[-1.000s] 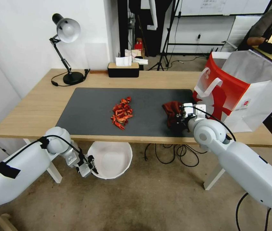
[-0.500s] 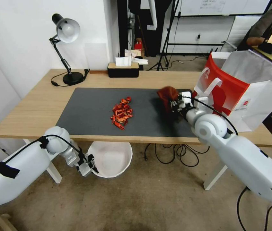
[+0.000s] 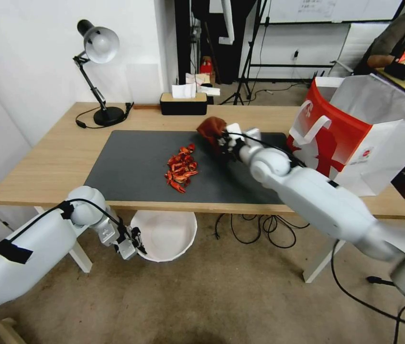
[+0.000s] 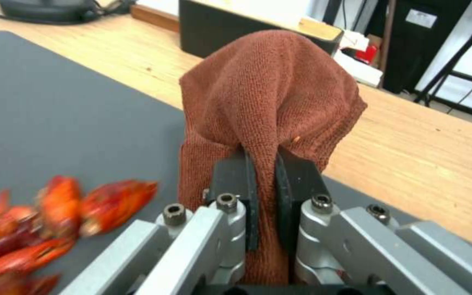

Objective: Sweep shrimp from table into container with towel, then put container into takeout bag.

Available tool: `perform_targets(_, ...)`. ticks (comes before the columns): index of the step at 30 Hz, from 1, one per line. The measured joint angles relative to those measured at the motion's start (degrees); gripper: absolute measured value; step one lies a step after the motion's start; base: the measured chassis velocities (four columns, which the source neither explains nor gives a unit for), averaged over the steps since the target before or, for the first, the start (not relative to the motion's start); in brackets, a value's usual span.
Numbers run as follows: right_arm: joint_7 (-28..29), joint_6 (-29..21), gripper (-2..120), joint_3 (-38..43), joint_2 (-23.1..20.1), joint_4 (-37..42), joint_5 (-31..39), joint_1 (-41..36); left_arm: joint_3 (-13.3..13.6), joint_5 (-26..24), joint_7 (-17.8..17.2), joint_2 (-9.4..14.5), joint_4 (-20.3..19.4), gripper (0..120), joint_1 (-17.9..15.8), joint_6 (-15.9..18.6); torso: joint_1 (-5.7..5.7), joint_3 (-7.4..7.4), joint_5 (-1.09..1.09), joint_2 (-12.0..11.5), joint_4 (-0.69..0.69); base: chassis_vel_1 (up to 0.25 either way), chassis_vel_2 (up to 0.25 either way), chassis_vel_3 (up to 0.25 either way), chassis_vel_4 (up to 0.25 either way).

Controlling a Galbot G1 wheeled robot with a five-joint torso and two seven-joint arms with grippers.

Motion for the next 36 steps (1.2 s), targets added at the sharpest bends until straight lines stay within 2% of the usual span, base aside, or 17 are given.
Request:
perform_targets(2,-1.5,-0.2,5,-1.1,1.4,-4.1,0.0,1.9,-0.8,1.4,0.3,-0.2,-0.2,0,0.5,-0.8,0.0,0.0,0.02,0.0,-0.03,0.0,0.0,0.0,0.0)
perform_targets(6,-4.4,-0.3,5,-2.8,3.5,-10.1,0.1,4.0,-0.8,1.2,0.7,-0.2,-0.1,0,0.8,-0.8,0.0,0.0,0.02,0.0,-0.07,0.0,0.0,0.0,0.0)
perform_targets(14,-9.0,-1.4,5,-4.3,8.4,-19.0,0.7,7.0,-0.6,1.1,1.1,-0.5,0.1,0,0.9,-0.9,0.0,0.0,0.02,0.0,-0.01,0.0,0.0,0.0,0.0)
perform_targets(20,-9.2,-2.7,5,-4.8,8.5,-17.9,0.8,6.3,-0.7,0.4,1.0,-0.6,0.3,0,1.0,-0.9,-0.01,-0.01,0.02,0.0,-0.03,0.0,0.0,0.0,0.0)
perform_targets(36,-13.6,-2.7,5,-6.6,4.4,-11.9,1.9,3.3,-0.4,-0.7,1.0,-1.0,1.8,0,0.3,-1.7,-0.02,-0.03,0.03,0.0,-0.05,0.0,0.0,0.0,0.0)
